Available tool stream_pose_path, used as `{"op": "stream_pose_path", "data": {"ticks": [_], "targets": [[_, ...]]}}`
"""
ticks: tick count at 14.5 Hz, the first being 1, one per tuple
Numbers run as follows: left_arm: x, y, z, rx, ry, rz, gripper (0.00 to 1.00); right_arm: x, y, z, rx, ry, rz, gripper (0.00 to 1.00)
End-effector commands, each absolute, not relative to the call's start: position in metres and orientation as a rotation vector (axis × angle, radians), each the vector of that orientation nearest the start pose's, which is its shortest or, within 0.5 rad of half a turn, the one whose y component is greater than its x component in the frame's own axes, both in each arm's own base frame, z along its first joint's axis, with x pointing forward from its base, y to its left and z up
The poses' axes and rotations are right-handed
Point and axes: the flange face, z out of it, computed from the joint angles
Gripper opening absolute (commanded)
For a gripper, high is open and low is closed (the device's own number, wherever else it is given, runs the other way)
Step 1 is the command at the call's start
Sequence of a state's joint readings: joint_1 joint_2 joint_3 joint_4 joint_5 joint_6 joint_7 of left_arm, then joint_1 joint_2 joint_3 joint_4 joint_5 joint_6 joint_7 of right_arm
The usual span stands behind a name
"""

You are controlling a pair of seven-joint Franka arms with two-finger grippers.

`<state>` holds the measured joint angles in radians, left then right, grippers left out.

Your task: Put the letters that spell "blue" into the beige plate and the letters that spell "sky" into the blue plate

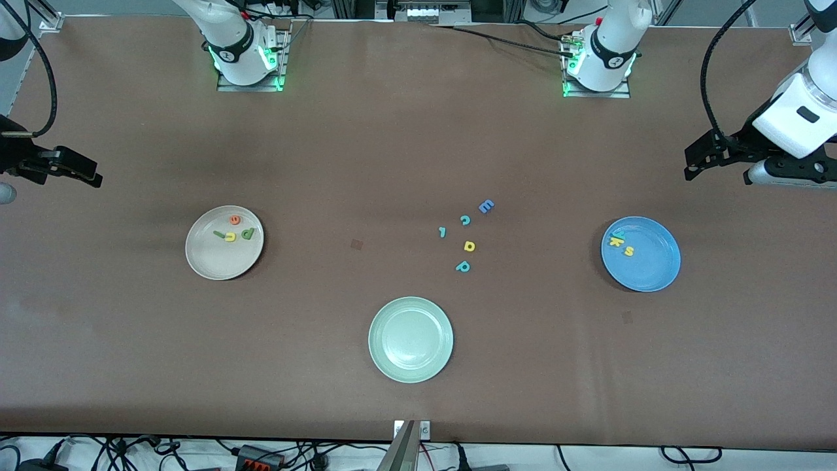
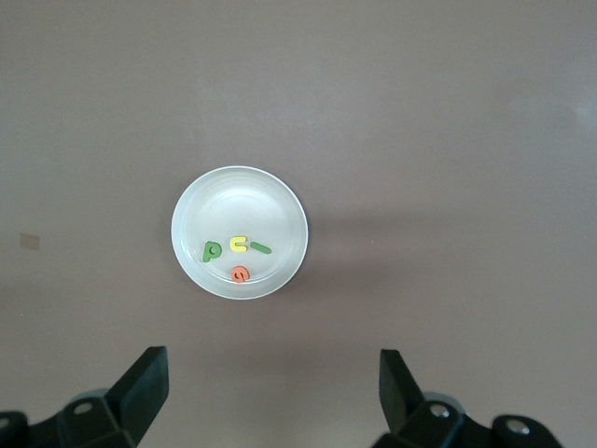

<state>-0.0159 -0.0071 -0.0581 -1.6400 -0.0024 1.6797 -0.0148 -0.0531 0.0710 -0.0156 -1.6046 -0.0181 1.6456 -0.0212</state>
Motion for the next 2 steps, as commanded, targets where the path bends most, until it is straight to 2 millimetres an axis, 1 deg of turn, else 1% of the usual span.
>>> {"op": "stream_pose_path", "data": {"ticks": [1,2], "targets": [[0.5563,-0.0443,0.6141,-3.161,0.114,-0.091,1.0,0.5702,-0.0442,0.5787,-3.172,0.078,0.034,1.0],[0.5563,-0.0443,0.6141,-3.161,0.114,-0.091,1.0,0.5705,-0.0443,0.5778,-3.172,0.08,0.036,1.0]]}}
